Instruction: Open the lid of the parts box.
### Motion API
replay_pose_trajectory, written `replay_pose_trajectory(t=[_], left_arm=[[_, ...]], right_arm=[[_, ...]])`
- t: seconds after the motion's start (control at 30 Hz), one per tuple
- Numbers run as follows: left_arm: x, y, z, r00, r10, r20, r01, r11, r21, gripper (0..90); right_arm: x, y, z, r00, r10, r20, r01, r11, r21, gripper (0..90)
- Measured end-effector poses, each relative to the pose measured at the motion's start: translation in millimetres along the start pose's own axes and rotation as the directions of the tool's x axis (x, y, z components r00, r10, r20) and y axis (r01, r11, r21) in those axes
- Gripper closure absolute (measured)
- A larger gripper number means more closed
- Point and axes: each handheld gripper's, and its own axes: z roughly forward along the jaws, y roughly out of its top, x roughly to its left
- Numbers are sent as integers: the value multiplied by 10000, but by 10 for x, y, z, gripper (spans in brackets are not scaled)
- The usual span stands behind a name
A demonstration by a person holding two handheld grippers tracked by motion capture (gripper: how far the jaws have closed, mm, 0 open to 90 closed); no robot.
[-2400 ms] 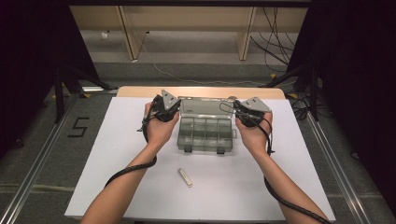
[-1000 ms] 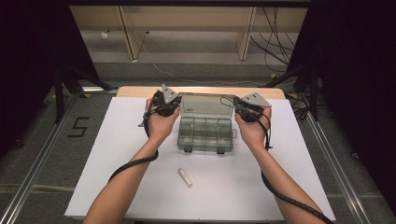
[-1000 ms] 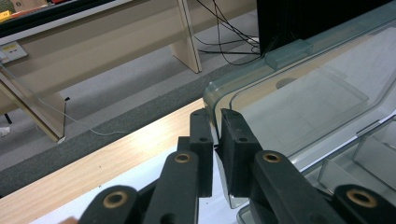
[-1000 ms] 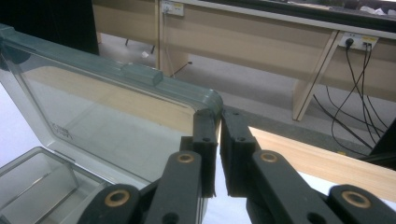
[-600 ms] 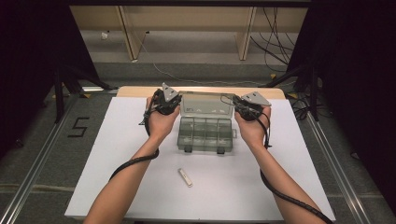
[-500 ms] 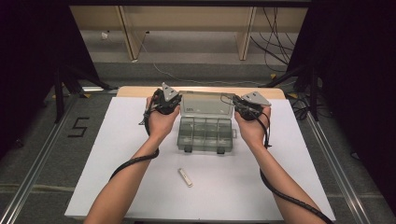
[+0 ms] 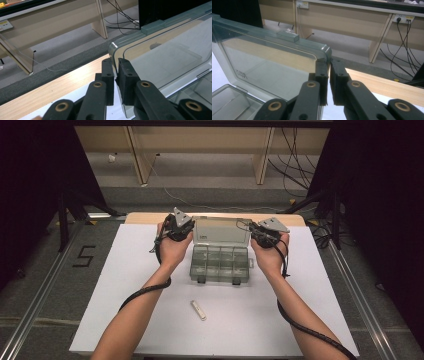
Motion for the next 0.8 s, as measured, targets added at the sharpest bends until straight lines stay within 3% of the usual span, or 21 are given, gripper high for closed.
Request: replay_pose_trajectory(t=[0.5,0.57,0.67,0.8], left_arm=[[4,-5,40,9998,-176,-117,177,9998,119,827],[17,-2,54,10000,-30,-19,30,10000,64,827],[8,-6,57,9998,-191,-112,193,9997,138,826],[12,-7,68,9997,-211,-96,213,9997,141,826]], right_arm=[[-16,-22,54,10000,61,57,-62,9999,151,854],[-11,-30,65,9999,152,-34,-151,9998,141,854],[-21,-42,87,10000,82,-14,-82,9999,91,854],[-22,-47,85,10000,50,19,-51,9994,333,854]])
